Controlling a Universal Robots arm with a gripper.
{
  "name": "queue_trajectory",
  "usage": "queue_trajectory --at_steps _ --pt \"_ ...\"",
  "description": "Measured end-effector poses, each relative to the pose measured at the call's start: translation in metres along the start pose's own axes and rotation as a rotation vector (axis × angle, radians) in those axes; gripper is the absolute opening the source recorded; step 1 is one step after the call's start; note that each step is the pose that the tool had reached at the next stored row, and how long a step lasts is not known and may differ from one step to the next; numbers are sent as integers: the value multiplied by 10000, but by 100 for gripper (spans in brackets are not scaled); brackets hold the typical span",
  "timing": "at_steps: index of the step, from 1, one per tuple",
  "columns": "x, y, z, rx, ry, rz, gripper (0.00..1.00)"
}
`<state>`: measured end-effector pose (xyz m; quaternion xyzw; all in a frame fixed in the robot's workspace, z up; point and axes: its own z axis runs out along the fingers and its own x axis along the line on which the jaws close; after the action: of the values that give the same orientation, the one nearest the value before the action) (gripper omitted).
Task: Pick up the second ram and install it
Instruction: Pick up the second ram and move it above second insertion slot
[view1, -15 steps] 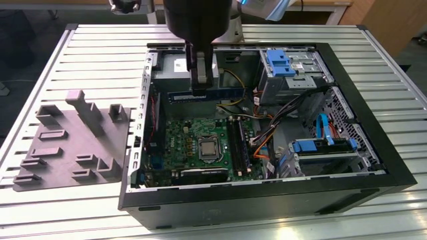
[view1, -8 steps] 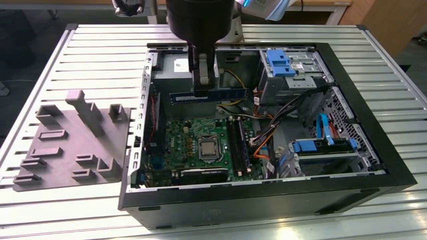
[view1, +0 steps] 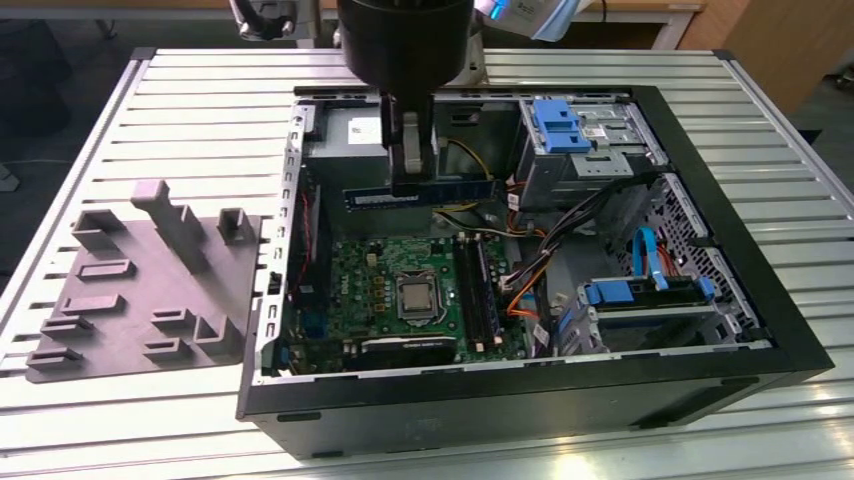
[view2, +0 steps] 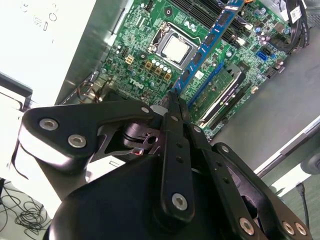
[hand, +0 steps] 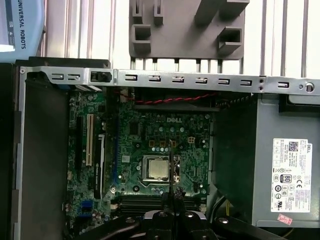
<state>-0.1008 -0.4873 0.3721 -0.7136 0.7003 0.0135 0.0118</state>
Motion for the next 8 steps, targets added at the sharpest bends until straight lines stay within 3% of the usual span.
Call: queue_trajectory --at_steps 8 --pt "2 -32 44 0 0 0 11"
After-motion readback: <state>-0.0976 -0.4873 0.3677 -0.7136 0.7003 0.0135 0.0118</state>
